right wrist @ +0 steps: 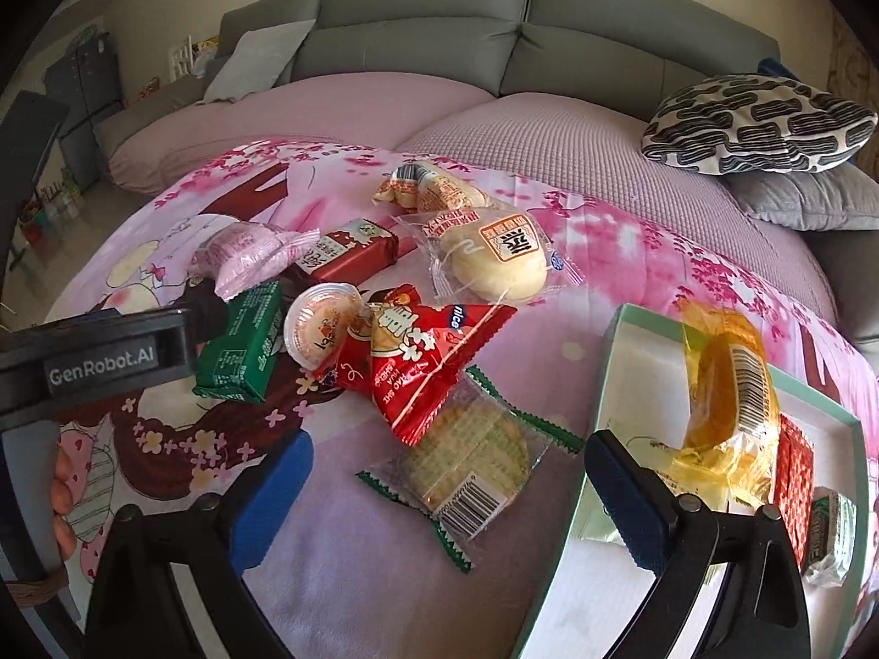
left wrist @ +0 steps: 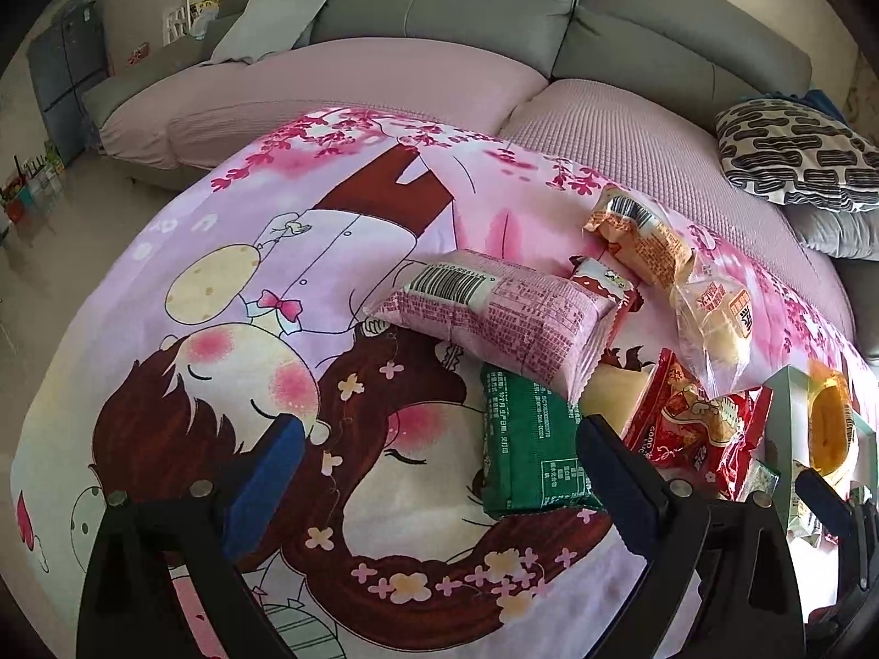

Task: Organize snacks
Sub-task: 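Move both open tools over the snack pile, then grasp the clear round-biscuit packet with the right tool while the left tool grasps the green packet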

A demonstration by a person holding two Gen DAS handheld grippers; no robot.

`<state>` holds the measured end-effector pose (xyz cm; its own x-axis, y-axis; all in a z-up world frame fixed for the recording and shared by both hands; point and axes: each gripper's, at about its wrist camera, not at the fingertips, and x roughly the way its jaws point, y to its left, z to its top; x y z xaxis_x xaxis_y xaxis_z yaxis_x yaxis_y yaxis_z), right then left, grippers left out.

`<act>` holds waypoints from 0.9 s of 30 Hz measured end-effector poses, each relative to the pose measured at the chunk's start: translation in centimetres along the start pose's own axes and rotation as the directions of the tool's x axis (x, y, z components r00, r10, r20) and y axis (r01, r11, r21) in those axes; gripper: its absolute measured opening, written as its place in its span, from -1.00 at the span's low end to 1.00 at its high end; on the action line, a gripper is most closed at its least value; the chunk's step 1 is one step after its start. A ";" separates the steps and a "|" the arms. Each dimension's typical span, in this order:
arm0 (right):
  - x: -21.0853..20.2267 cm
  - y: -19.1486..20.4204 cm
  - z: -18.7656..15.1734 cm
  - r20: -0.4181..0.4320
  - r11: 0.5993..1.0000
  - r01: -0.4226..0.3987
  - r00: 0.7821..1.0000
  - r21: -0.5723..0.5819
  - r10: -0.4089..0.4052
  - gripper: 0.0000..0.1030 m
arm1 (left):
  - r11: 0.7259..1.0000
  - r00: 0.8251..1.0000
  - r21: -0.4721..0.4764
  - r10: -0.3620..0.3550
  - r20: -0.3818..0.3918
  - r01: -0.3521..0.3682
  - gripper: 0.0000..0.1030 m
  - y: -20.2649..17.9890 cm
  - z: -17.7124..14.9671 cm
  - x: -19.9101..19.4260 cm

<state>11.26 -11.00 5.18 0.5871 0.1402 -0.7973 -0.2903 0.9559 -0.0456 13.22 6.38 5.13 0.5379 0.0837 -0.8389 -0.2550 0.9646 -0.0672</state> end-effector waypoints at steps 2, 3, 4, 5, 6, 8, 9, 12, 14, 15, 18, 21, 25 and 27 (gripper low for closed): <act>0.4 0.1 0.4 -0.010 1.000 0.004 1.000 -0.022 -0.004 0.80 | 1.000 1.000 0.014 -0.001 -0.007 0.001 0.93 -0.3 0.1 0.2; 0.8 0.0 0.6 -0.024 1.000 0.005 1.000 -0.027 -0.006 0.77 | 1.000 1.000 0.017 -0.001 -0.010 0.001 0.93 -0.4 0.1 0.3; 1.2 -0.1 0.7 -0.037 1.000 0.008 0.999 -0.028 -0.009 0.76 | 1.000 1.000 0.019 -0.004 -0.014 0.004 0.93 -0.4 0.1 0.3; 1.5 -0.2 0.8 -0.046 0.999 0.012 0.999 -0.030 -0.014 0.73 | 1.000 1.000 0.020 -0.008 -0.019 0.008 0.93 -0.5 0.2 0.4; 1.7 -0.3 0.9 -0.052 0.999 0.011 0.999 -0.030 -0.012 0.72 | 1.000 1.000 0.023 -0.009 -0.022 0.010 0.93 -0.5 0.2 0.4; 2.2 -0.5 0.9 -0.061 1.000 -0.008 0.998 -0.021 0.007 0.71 | 1.000 1.000 0.029 -0.007 -0.026 0.008 0.93 -0.6 0.1 0.6; 2.4 -0.5 0.9 -0.068 1.000 -0.019 0.998 -0.015 0.018 0.71 | 0.999 1.000 0.032 -0.007 -0.030 0.008 0.93 -0.7 0.1 0.7; 2.8 -0.2 0.9 -0.075 0.999 -0.017 0.997 -0.029 0.015 0.70 | 0.999 0.999 0.040 -0.011 -0.042 0.012 0.93 -1.0 0.0 1.0; 2.9 0.1 0.9 -0.083 0.999 -0.015 0.996 -0.035 0.012 0.68 | 0.999 0.999 0.046 -0.006 -0.049 0.008 0.93 -1.2 0.0 1.3; 2.9 0.1 0.8 -0.087 0.999 -0.013 0.996 -0.031 0.010 0.68 | 0.999 0.999 0.049 -0.004 -0.052 0.006 0.93 -1.3 0.0 1.4; 2.7 0.3 0.6 -0.108 0.999 -0.043 0.993 -0.006 0.042 0.68 | 0.998 0.998 0.054 -0.008 -0.058 0.012 0.93 -1.5 0.0 1.6; 2.6 0.3 -0.1 -0.129 0.995 -0.091 0.987 0.033 0.095 0.57 | 0.998 0.998 0.055 -0.014 -0.067 0.017 0.93 -1.8 0.0 2.0; 2.3 0.2 -0.6 -0.132 0.991 -0.115 0.984 0.068 0.123 0.35 | 0.998 0.997 0.054 -0.015 -0.078 0.020 0.93 -2.0 0.0 2.3; 2.4 0.0 -0.7 -0.127 0.989 -0.119 0.983 0.088 0.130 0.32 | 0.998 0.996 0.048 -0.027 -0.081 0.031 0.93 -2.1 0.1 2.5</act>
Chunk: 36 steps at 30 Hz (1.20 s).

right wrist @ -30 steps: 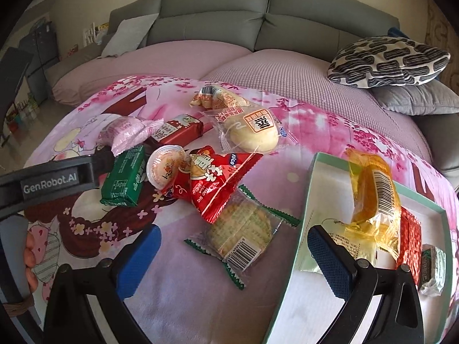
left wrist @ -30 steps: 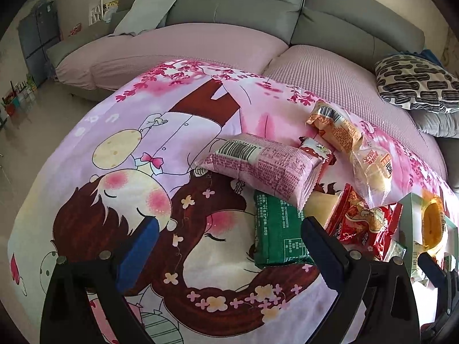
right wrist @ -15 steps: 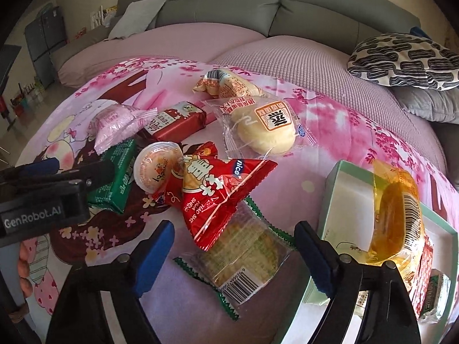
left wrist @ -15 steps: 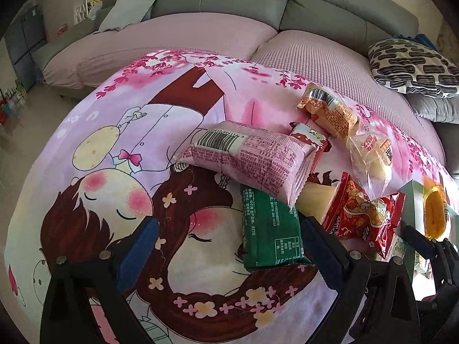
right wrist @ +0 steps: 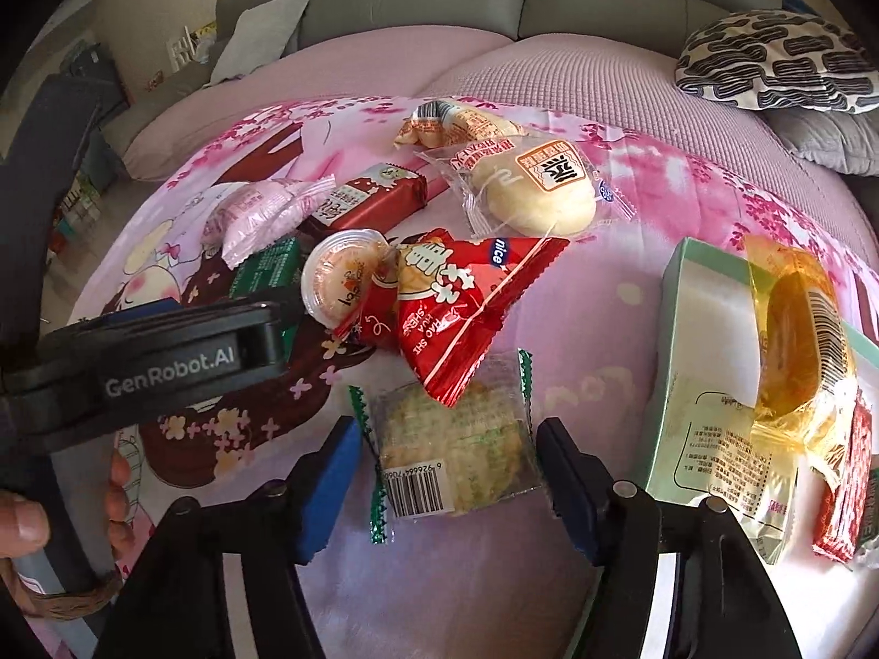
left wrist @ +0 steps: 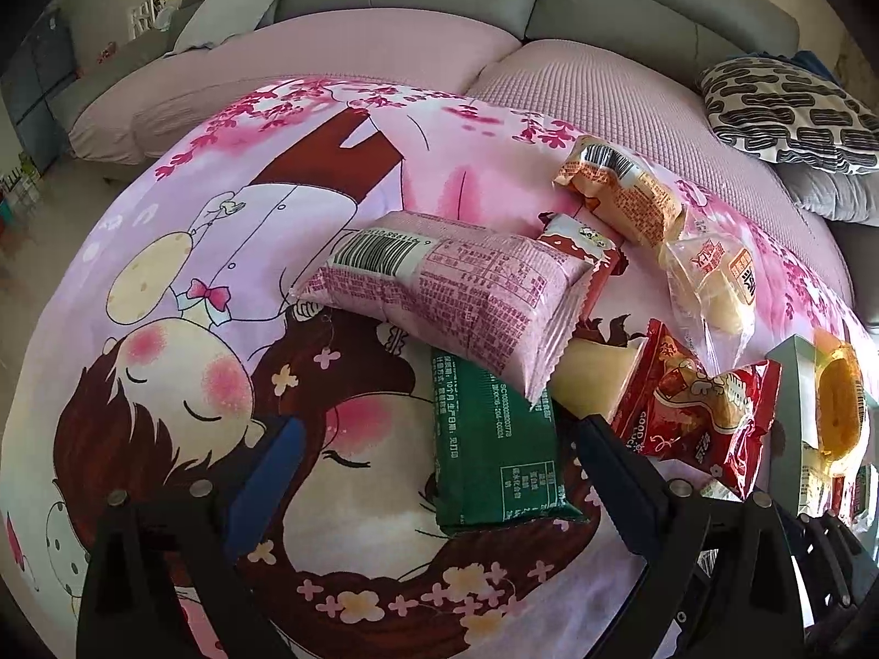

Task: Organize snacks
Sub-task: 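Grasp the clear round-biscuit packet with the right tool while the left tool grasps the green packet, then carry both held packets over the teal-rimmed box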

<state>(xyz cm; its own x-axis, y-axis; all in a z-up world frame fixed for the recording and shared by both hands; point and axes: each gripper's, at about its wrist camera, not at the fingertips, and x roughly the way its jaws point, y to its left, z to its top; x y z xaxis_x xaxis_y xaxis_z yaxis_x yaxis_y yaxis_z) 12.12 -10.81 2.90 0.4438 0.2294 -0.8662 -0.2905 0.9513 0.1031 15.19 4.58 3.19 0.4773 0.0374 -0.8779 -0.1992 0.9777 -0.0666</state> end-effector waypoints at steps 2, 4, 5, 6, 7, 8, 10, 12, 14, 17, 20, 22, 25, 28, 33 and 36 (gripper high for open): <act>0.0 0.0 0.0 0.005 1.000 0.002 1.000 -0.001 -0.002 0.29 | 1.000 1.000 0.002 0.004 0.001 -0.004 0.92 -0.1 0.0 0.2; 0.0 0.1 -0.1 0.012 1.000 0.006 1.000 -0.001 -0.006 0.27 | 1.000 1.000 0.003 0.010 -0.001 -0.010 0.92 -0.2 0.0 0.5; -0.1 0.1 -0.2 0.016 1.000 0.007 1.000 0.002 -0.007 0.26 | 1.000 1.000 0.006 0.016 -0.006 -0.016 0.91 -0.3 0.0 0.7; -0.1 0.1 -0.3 0.020 1.000 0.012 1.000 0.002 -0.012 0.25 | 1.000 1.000 0.013 0.024 -0.013 -0.024 0.84 -0.4 -0.1 0.9; -0.1 0.2 -0.4 0.021 1.000 0.020 1.000 0.000 -0.020 0.23 | 0.999 0.999 0.019 0.032 -0.016 -0.031 0.76 -0.5 0.0 1.1; -0.2 0.3 -0.4 0.020 1.000 0.025 0.999 -0.003 -0.025 0.18 | 0.999 0.999 0.020 0.036 -0.019 -0.035 0.55 -0.5 -0.1 1.2; -0.3 0.2 -0.6 0.024 1.000 0.028 0.999 0.001 -0.028 0.14 | 0.999 0.999 0.019 0.034 -0.021 -0.033 0.39 -0.6 -0.2 1.2; -0.5 0.1 -0.7 0.027 1.000 0.023 0.999 0.008 -0.024 0.11 | 0.999 0.999 0.027 0.034 -0.017 -0.033 0.19 -0.9 -0.3 1.0; -0.6 0.0 -0.7 0.027 1.000 0.023 0.999 0.012 -0.023 0.10 | 0.999 1.000 0.036 0.026 -0.013 -0.025 -0.05 -1.2 -0.3 0.7; -1.0 -0.1 -0.9 0.028 1.000 0.024 0.999 0.017 -0.024 0.08 | 0.999 1.000 0.047 0.021 -0.009 -0.021 -0.19 -1.5 -0.4 0.4; -1.3 -0.3 -1.1 0.030 0.999 0.013 0.999 0.029 -0.014 0.08 | 0.999 1.000 0.040 0.014 0.001 -0.014 -0.19 -1.5 -0.6 -0.2; -1.7 -0.5 -1.3 0.033 0.999 0.006 0.999 0.036 -0.008 0.07 | 0.999 1.000 0.037 0.005 0.011 -0.006 -0.20 -1.4 -0.7 -0.7; -2.6 -0.7 -1.3 0.052 0.999 -0.003 0.999 0.044 0.001 0.07 | 0.999 1.000 0.032 -0.018 0.017 0.018 -0.20 -1.3 -0.9 -1.4; -3.4 -0.7 -1.2 0.071 0.999 -0.013 0.997 0.047 0.010 0.07 | 0.999 0.999 0.036 -0.034 0.021 0.033 -0.20 -1.4 -1.0 -1.9; -4.5 -0.6 -1.2 0.093 0.999 -0.020 0.996 0.047 0.015 0.07 | 0.997 0.997 0.045 -0.065 0.046 0.063 -0.20 -1.7 -1.1 -3.2; -4.9 -0.5 -1.2 0.103 0.999 -0.023 0.995 0.048 0.018 0.07 | 0.995 0.995 0.060 -0.079 0.058 0.076 -0.20 -2.0 -1.2 -3.9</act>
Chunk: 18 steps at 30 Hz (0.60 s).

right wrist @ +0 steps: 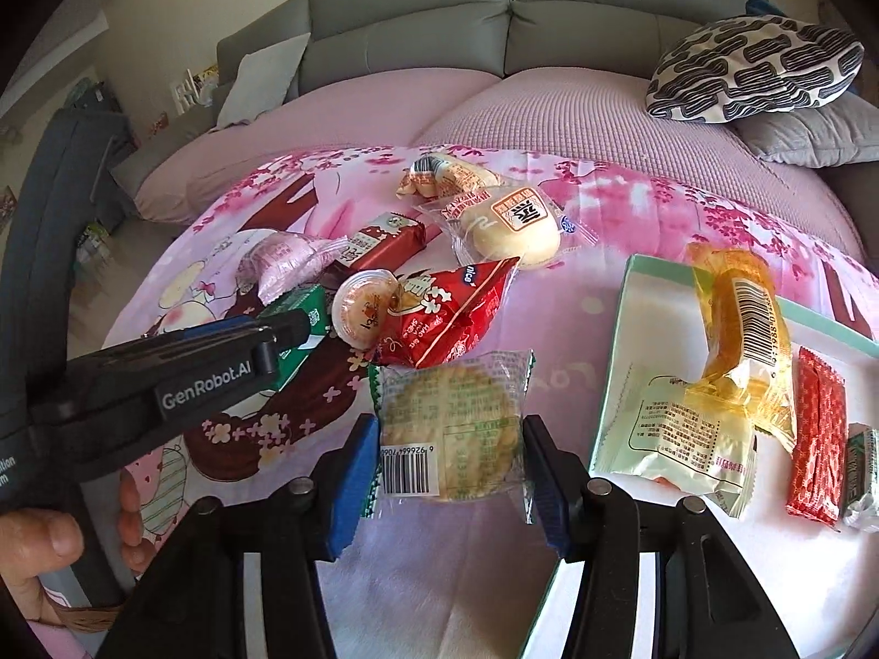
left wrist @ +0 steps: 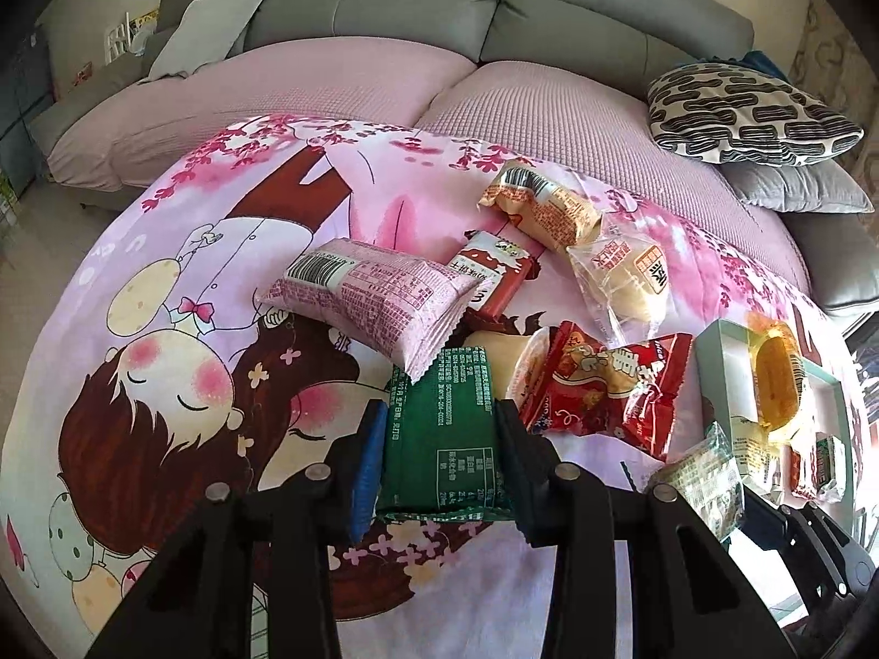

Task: Organize snacks
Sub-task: 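Carry both held packets over the teal-rimmed box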

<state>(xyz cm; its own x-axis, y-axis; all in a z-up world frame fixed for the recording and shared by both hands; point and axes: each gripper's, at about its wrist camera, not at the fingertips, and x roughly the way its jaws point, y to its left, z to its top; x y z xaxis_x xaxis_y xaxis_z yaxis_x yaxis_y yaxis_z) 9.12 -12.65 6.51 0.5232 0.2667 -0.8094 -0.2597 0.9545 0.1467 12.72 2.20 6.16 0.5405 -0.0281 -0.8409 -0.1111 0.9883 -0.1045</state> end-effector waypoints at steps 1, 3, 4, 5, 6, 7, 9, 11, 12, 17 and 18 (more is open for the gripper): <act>-0.1 -0.1 0.0 0.003 1.000 0.001 1.000 0.002 -0.001 0.07 | 1.000 1.000 0.004 -0.003 0.003 0.003 -0.20 -0.1 0.0 -0.2; -0.4 -0.2 0.1 0.009 1.000 -0.003 1.000 0.008 0.003 0.07 | 1.000 1.000 0.008 -0.012 0.013 0.012 -0.20 -0.4 0.0 -0.6; -0.6 -0.3 0.1 0.014 1.000 -0.004 1.000 0.011 0.004 0.07 | 1.000 1.000 0.011 -0.015 0.018 0.015 -0.20 -0.5 0.0 -0.8; -0.8 -0.4 0.2 0.020 1.000 -0.003 1.000 0.014 0.003 0.07 | 1.000 1.000 0.014 -0.015 0.023 0.015 -0.20 -0.6 0.1 -1.1; -1.1 -0.5 0.2 0.026 1.000 -0.003 1.000 0.017 0.002 0.07 | 1.000 0.999 0.018 -0.015 0.029 0.015 -0.20 -0.7 0.1 -1.3; -1.4 -0.6 0.3 0.034 1.000 -0.004 0.999 0.019 0.003 0.07 | 1.000 0.999 0.022 -0.016 0.036 0.016 -0.20 -0.9 0.1 -1.6; -2.0 -0.8 0.4 0.049 1.000 -0.007 0.999 0.023 0.005 0.07 | 0.999 0.998 0.028 -0.022 0.052 0.020 -0.20 -1.1 0.2 -2.3; -2.5 -0.8 0.5 0.064 1.000 -0.009 0.998 0.025 0.007 0.07 | 0.999 0.997 0.035 -0.029 0.072 0.026 -0.20 -1.3 0.3 -3.0; -2.8 -0.9 0.6 0.072 1.000 -0.010 0.997 0.027 0.008 0.07 | 0.999 0.996 0.039 -0.030 0.083 0.027 -0.20 -1.5 0.4 -3.4; -4.0 -1.0 0.8 0.102 0.999 -0.013 0.995 0.034 0.009 0.07 | 0.998 0.991 0.053 -0.043 0.124 0.036 -0.20 -1.9 0.6 -5.0; -4.0 -1.1 0.8 0.102 0.999 -0.011 0.995 0.036 0.007 0.07 | 0.998 0.991 0.053 -0.043 0.128 0.036 -0.20 -2.0 0.6 -5.1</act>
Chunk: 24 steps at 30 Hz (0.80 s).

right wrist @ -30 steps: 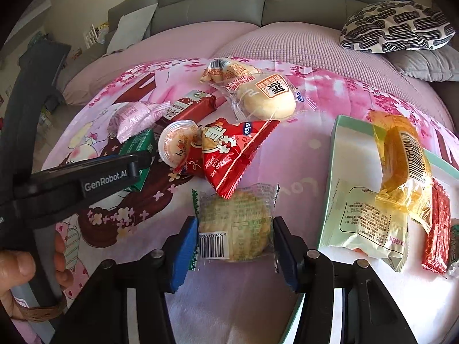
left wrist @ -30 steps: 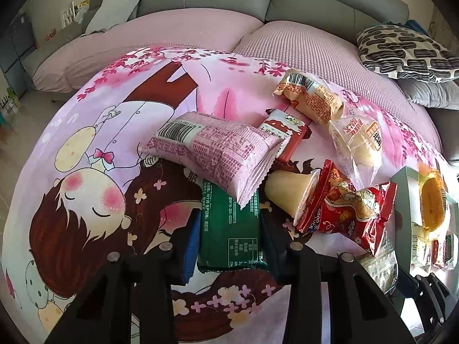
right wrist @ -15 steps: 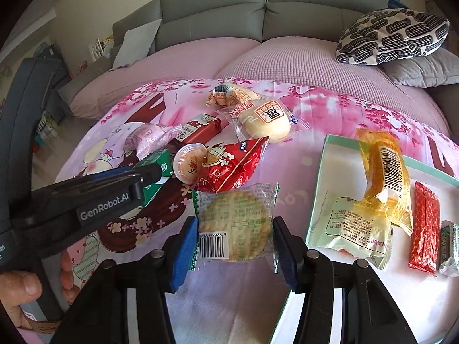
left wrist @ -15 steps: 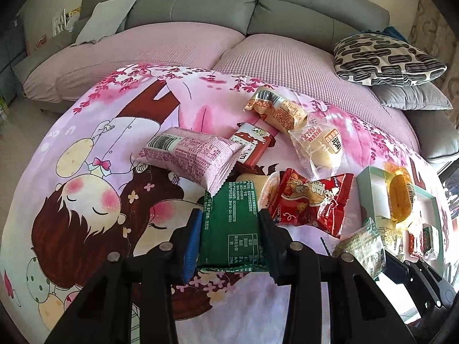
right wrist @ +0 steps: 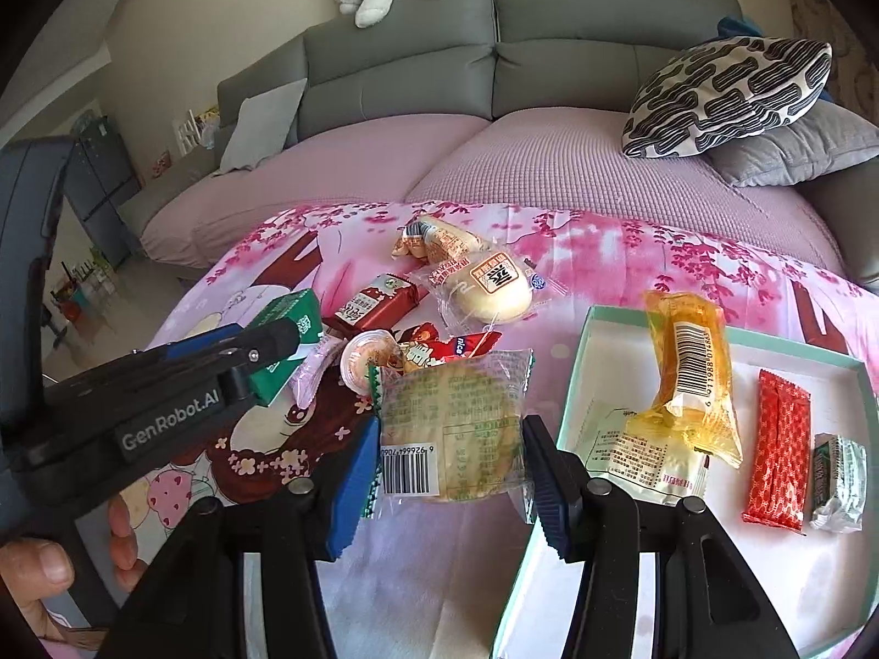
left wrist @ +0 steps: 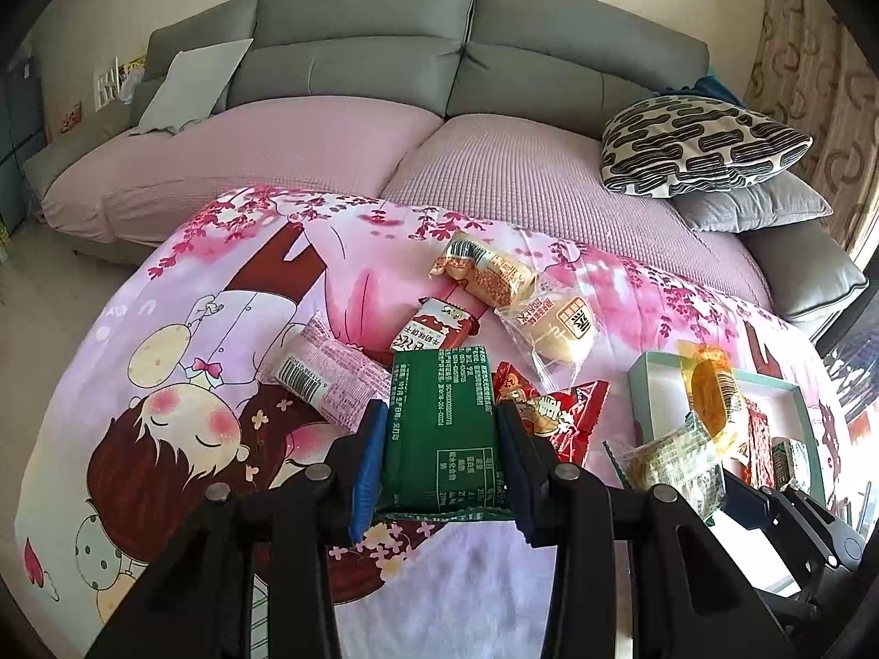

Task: Organize snacks
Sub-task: 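Carry both held packets over the teal-rimmed box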

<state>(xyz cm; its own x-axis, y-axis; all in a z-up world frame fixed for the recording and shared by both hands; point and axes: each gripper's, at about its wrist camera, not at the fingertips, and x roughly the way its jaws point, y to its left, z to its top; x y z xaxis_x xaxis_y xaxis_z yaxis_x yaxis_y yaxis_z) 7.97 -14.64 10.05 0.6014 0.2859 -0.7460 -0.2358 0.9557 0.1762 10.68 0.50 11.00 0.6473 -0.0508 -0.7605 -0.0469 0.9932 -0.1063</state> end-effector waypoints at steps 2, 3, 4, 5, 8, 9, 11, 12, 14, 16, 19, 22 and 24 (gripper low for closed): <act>0.1 -0.2 -0.1 -0.008 1.000 0.004 1.000 0.007 -0.004 0.07 | 1.000 1.000 0.002 0.000 0.006 0.000 -0.20 -0.2 0.1 -0.3; 0.2 -0.3 -0.1 -0.010 1.000 0.006 1.000 0.011 -0.006 0.07 | 1.000 1.000 0.003 0.000 0.008 0.000 -0.20 -0.3 0.1 -0.3; 0.2 -0.5 -0.1 -0.010 1.000 0.008 1.000 0.014 -0.008 0.07 | 1.000 1.000 0.004 0.000 0.008 -0.001 -0.20 -0.5 0.1 -0.4; 0.1 -0.6 -0.1 -0.008 1.000 0.008 1.000 0.017 -0.008 0.07 | 1.000 1.000 0.006 0.000 0.007 0.000 -0.20 -0.6 0.1 -0.4; -0.2 -1.2 0.0 -0.001 0.999 0.012 1.000 0.032 -0.012 0.07 | 1.000 1.000 0.013 -0.005 0.000 0.005 -0.20 -1.2 -0.1 -0.4; -0.4 -1.5 0.0 0.001 0.999 0.016 1.000 0.039 -0.017 0.07 | 1.000 1.000 0.018 -0.007 0.000 0.007 -0.20 -1.5 -0.1 -0.4; -0.6 -2.3 0.0 0.004 0.998 0.030 1.000 0.055 -0.030 0.07 | 0.999 1.000 0.031 -0.012 0.001 0.012 -0.20 -2.2 -0.2 -0.6; -0.8 -2.8 0.0 0.006 0.997 0.039 0.999 0.063 -0.040 0.07 | 0.999 1.000 0.039 -0.016 0.003 0.016 -0.20 -2.6 -0.3 -0.7; -1.2 -3.7 0.1 0.013 0.995 0.060 0.998 0.083 -0.061 0.07 | 0.998 1.000 0.053 -0.028 0.007 0.028 -0.20 -3.4 -0.3 -0.9; -1.8 -4.8 0.1 0.021 0.991 0.078 0.997 0.107 -0.080 0.07 | 0.997 0.999 0.068 -0.037 0.009 0.037 -0.20 -4.3 -0.3 -1.0; -2.6 -6.6 0.0 0.032 0.984 0.115 0.992 0.137 -0.120 0.07 | 0.995 0.998 0.087 -0.056 0.004 0.056 -0.20 -5.8 -0.5 -1.0; -3.6 -8.9 -0.2 0.039 0.972 0.150 0.986 0.183 -0.159 0.07 | 0.990 0.996 0.114 -0.087 -0.008 0.088 -0.20 -7.6 -0.9 -0.9; -4.3 -10.4 -0.4 0.044 0.960 0.177 0.981 0.218 -0.190 0.07 | 0.985 0.994 0.137 -0.107 -0.013 0.107 -0.20 -8.9 -1.1 -0.9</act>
<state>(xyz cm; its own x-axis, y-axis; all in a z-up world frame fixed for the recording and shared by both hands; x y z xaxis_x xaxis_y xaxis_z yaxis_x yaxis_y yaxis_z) 7.53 -25.88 11.17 0.6683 0.1015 -0.7369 0.0465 0.9830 0.1776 9.62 -8.38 11.92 0.6388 -0.1578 -0.7530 0.1273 0.9869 -0.0988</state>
